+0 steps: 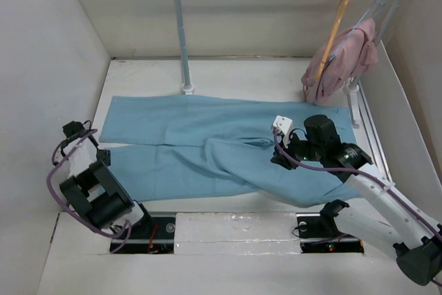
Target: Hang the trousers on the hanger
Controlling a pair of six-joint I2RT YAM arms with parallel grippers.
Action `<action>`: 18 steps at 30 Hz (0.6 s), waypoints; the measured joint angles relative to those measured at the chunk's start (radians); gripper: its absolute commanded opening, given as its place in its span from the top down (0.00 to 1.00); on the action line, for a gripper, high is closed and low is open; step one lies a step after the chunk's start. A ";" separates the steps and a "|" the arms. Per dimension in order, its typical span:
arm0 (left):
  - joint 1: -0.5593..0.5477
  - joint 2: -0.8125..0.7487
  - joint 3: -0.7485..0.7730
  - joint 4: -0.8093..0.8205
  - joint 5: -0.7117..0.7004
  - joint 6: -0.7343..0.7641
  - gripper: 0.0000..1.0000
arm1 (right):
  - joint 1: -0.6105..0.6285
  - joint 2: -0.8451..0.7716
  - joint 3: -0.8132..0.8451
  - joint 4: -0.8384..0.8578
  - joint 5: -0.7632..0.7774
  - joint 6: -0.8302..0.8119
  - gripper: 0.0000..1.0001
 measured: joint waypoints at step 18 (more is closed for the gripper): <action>-0.112 0.316 0.158 0.195 0.008 0.137 1.00 | -0.133 0.111 0.023 0.010 0.057 -0.007 0.65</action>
